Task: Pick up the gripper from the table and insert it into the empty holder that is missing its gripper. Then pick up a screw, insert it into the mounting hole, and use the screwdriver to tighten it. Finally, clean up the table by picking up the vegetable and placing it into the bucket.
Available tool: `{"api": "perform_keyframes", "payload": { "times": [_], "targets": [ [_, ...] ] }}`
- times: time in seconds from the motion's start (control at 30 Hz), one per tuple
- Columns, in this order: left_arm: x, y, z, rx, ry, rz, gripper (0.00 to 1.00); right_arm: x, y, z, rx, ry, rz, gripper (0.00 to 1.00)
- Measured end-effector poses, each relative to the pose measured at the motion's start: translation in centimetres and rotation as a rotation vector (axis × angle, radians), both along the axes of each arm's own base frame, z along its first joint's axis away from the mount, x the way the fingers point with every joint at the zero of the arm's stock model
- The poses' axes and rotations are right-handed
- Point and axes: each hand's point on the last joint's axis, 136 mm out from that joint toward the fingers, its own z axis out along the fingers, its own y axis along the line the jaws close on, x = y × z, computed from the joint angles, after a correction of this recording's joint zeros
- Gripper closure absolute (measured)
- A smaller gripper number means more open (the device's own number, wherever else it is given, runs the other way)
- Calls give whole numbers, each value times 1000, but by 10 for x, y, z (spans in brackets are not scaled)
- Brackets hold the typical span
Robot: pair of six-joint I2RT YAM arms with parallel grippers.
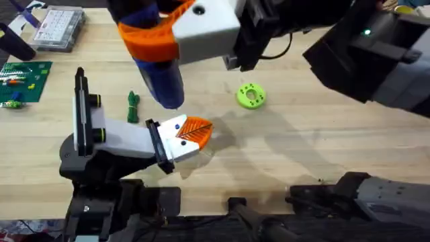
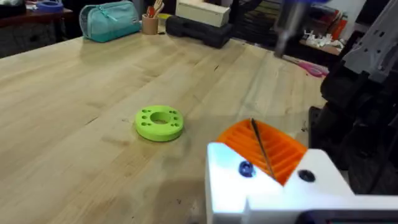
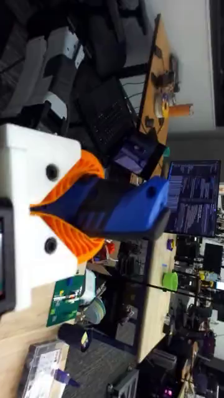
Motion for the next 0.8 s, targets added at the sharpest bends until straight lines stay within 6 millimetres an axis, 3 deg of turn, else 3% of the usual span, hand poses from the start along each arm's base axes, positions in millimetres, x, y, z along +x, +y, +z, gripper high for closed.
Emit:
{"api": "perform_keyframes", "payload": {
  "times": [0.8],
  "targets": [
    [0,0,0,0,0,0,995,-3,10,-21,-8,11,25,974]
  ]
}}
